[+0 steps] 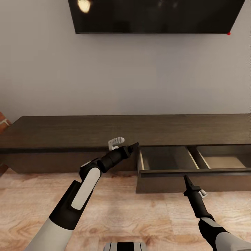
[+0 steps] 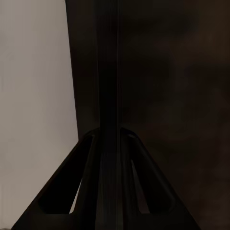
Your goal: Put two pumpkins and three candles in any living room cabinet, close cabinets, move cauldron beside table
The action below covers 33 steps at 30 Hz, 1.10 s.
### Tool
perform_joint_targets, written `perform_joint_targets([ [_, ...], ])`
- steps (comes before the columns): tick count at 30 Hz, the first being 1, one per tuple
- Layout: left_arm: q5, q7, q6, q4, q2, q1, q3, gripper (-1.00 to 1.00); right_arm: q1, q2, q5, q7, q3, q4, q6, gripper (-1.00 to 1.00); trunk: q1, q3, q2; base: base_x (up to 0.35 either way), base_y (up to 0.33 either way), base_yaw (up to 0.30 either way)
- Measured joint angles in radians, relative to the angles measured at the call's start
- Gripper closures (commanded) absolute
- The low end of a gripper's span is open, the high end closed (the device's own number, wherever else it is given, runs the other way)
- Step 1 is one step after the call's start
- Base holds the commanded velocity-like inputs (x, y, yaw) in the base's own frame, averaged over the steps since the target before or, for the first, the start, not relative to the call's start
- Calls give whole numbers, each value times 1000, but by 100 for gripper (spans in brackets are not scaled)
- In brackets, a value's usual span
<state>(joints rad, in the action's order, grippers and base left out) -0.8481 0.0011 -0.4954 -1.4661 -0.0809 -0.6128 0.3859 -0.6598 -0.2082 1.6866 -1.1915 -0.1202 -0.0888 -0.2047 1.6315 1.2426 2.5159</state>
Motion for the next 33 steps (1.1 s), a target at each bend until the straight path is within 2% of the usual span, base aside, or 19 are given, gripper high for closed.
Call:
perform_joint_targets([
  [11, 0, 0, 0, 0, 0, 0, 0, -100, 0, 0, 0, -6, -1, 4, 0, 100, 0, 0, 0, -30, 0, 0],
  [20, 0, -1, 0, 0, 0, 0, 0, -100, 0, 0, 0, 0, 3, 1, 0, 100, 0, 0, 0, -192, 0, 0],
  [33, 0, 0, 0, 0, 0, 1, 0, -100, 0, 0, -1, -12, 1, 9, 0, 100, 0, 0, 0, -8, 0, 0],
])
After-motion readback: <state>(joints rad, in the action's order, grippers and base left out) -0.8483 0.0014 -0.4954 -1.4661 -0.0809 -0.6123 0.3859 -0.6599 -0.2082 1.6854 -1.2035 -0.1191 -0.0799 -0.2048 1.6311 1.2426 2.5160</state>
